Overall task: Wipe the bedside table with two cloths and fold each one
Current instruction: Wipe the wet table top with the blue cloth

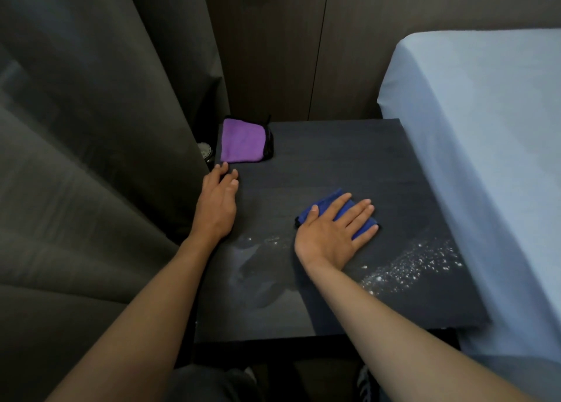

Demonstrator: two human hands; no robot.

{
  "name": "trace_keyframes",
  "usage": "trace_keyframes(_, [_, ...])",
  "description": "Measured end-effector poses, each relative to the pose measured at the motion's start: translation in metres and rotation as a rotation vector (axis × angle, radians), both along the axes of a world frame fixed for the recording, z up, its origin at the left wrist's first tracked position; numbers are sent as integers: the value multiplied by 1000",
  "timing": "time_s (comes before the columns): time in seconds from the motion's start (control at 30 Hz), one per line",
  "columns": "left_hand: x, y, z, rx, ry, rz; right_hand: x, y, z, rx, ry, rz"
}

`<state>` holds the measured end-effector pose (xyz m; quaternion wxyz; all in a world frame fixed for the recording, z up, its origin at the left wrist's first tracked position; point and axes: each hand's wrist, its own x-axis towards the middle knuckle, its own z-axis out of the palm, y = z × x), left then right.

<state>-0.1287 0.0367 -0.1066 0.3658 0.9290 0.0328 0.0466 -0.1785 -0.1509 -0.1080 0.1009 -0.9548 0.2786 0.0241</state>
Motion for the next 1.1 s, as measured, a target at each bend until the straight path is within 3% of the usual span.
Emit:
trace_keyframes(0.57, [-2,-2,6,-194,23,31,19,45,3,52,19,-80])
trace_keyframes(1.1, [1,4,3,-198,15,-2,31,111,2,60,-39,188])
